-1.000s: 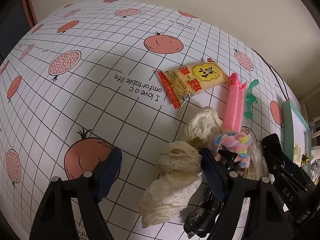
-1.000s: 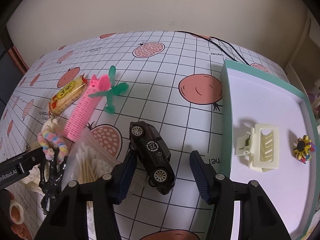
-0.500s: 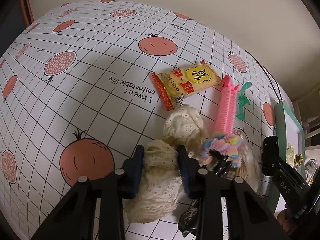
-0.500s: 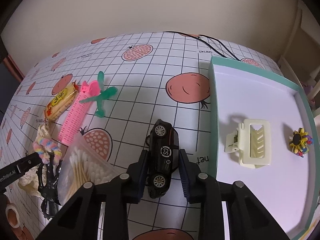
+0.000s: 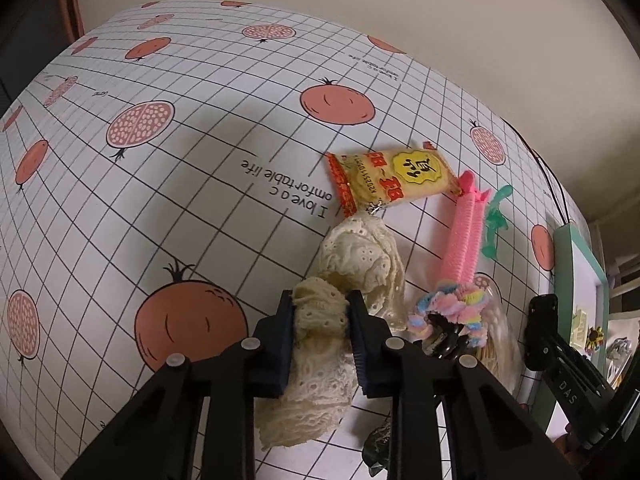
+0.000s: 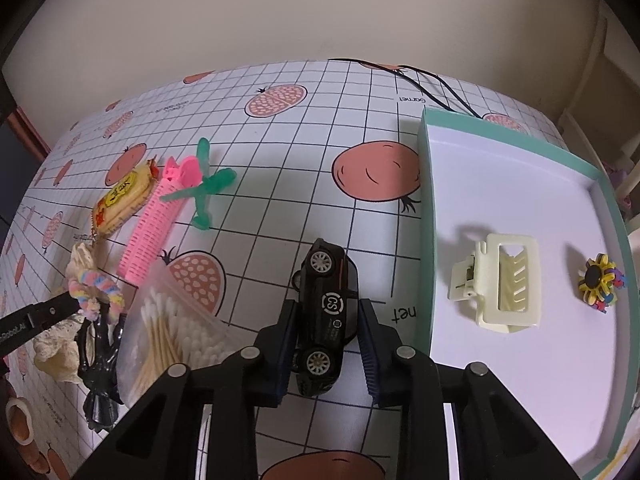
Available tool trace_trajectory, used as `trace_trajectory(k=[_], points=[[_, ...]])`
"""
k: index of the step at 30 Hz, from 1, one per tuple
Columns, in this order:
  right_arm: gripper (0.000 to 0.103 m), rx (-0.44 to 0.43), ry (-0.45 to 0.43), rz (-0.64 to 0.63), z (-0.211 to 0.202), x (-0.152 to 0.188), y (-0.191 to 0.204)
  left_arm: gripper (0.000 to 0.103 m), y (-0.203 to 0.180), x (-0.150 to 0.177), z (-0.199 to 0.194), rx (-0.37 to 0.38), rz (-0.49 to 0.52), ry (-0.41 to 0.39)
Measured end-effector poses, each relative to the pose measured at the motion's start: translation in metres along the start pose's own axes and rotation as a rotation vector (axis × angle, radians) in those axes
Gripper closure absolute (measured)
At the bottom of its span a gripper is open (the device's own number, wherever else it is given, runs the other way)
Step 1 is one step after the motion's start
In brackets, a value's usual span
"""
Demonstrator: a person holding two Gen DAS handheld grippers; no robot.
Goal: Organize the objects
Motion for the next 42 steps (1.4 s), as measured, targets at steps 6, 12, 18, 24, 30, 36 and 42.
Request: trace_trajectory(k=[6,12,18,24,30,36,42], points=[[0.072,-0.014,0.002,0.007,-0.003,-0.001,-0.003,0.077,0.003,-0.005,-0.005,0.0,-0.018,-0.01],[0.072,-0.035,-0.031,0.013,-0.018,-0.007,-0.003,0.078,0.006,-0.01,-0.017,0.006,-0.036,-0.036],[0.072,-0.062,-0.075,0.027,-0.041,-0.019,-0.004,0.078,0.001,-0.025,-0.046,0.05,-0.058,-0.116],[0.072,-0.078,-0.11,0.018,-0.06,-0.026,-0.003,0.078,-0.011,-0.039,-0.07,0.078,-0.047,-0.191],[0.072,-0.092,-0.131,0.028,-0.072,-0.029,-0.01,0.078,-0.03,-0.042,-0.084,0.112,-0.028,-0.223],[0.072,-0.092,-0.154,0.041,-0.083,-0.032,-0.024,0.078,-0.058,-0.04,-0.094,0.167,0.005,-0.236],[0.072,-0.074,-0.173,0.065,-0.093,-0.032,-0.048,0.078,-0.095,-0.035,-0.105,0.221,0.064,-0.249]])
Point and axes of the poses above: each gripper's, at about its wrist camera, not at the fingertips, and z roughly the way its jaws point, y to its left, x to its underside, the point moved 3 cm from there along z, roughly the way its jaws point, and after that the axes turned 1 degree about -z, right-handed, at the moved point
